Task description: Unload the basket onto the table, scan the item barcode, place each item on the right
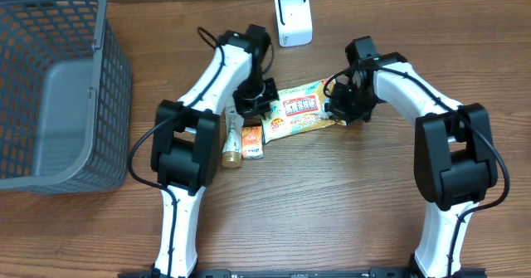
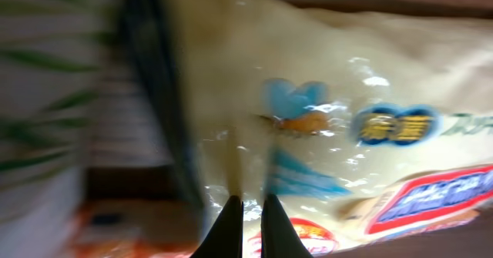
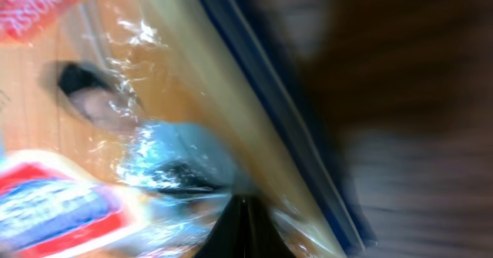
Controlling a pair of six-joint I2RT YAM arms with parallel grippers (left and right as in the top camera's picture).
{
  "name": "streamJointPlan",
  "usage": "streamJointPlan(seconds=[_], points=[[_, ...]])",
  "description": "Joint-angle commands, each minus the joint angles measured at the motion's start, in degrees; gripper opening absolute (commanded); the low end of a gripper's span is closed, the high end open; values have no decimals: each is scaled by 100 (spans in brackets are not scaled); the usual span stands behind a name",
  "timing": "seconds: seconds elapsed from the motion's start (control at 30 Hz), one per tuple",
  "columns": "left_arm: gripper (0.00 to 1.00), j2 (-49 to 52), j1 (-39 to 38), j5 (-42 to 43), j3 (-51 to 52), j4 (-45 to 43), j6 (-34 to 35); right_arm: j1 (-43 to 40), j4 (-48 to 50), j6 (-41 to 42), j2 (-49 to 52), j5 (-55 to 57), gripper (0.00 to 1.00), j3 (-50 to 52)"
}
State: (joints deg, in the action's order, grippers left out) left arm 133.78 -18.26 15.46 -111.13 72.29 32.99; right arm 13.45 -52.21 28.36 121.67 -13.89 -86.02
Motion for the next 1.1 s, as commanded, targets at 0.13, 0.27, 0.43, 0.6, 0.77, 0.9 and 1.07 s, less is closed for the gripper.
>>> streamJointPlan(seconds=[0.13,0.27,0.43,0.6,0.77,0.9,1.07], points=[[4,-525,186,-254,-1008,553,-341,-356,-590,190,-623,881,4,-28],[4,-887,186,-271,-1108,498,-319,-330,-675,146,-1351,846,4,-31],[67,-977,251,-876,-1106,273,-48,-142,-223,-199,-1858,260,4,-31],[100,-938,433,-1150,-1084,144,-11,190,514,-39,-1792,-118,9,35],[100,-938,693,-1311,-1084,164,-17,638,1176,544,-1521,306,4,59],[100,-938,951,-1307,-1084,345,-15,981,1475,927,-1174,782,4,59],[100,-938,1121,-1294,-1084,577,-17,1268,1727,925,-612,820,4,59]])
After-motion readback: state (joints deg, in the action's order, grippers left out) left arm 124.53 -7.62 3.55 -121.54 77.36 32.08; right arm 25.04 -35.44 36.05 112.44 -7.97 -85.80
